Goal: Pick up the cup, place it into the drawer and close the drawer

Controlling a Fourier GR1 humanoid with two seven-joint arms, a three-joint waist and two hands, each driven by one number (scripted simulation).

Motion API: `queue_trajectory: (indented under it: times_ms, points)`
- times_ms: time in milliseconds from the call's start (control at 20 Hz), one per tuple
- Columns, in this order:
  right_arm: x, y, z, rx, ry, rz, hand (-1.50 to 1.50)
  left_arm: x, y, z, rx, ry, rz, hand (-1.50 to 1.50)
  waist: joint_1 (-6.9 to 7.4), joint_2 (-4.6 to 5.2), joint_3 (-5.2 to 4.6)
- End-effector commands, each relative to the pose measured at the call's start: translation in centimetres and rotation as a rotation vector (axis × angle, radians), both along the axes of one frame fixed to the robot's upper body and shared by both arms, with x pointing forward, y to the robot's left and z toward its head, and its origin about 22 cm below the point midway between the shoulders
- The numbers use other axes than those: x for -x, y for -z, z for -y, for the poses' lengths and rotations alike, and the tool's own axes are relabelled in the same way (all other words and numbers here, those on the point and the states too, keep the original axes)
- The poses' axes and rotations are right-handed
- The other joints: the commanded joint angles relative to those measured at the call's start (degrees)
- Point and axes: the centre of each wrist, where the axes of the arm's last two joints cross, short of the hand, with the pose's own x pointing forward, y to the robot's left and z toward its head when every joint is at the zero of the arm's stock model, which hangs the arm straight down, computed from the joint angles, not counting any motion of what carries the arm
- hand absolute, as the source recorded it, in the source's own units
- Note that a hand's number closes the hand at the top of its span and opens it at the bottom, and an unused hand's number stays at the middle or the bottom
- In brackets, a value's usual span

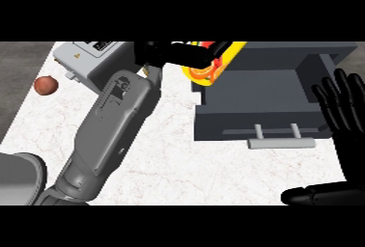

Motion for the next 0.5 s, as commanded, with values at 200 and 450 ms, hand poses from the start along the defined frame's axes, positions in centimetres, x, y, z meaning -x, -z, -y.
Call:
queue_trajectory:
  times_ms: [200,450]
  points:
    - [-0.7,-0.8,0.7,-0.006,-0.008,0.012,-1.50,-2.2,1.6,2.1,-0.033,-0.035,-0.031,1.50,-0.76,0.29,0.00]
    - [-1.3,-1.3,-0.6,-0.014,-0.006,0.017,-1.50,-2.7,0.8,3.8,-0.060,-0.028,-0.095,1.50,-1.04,0.33,0.01]
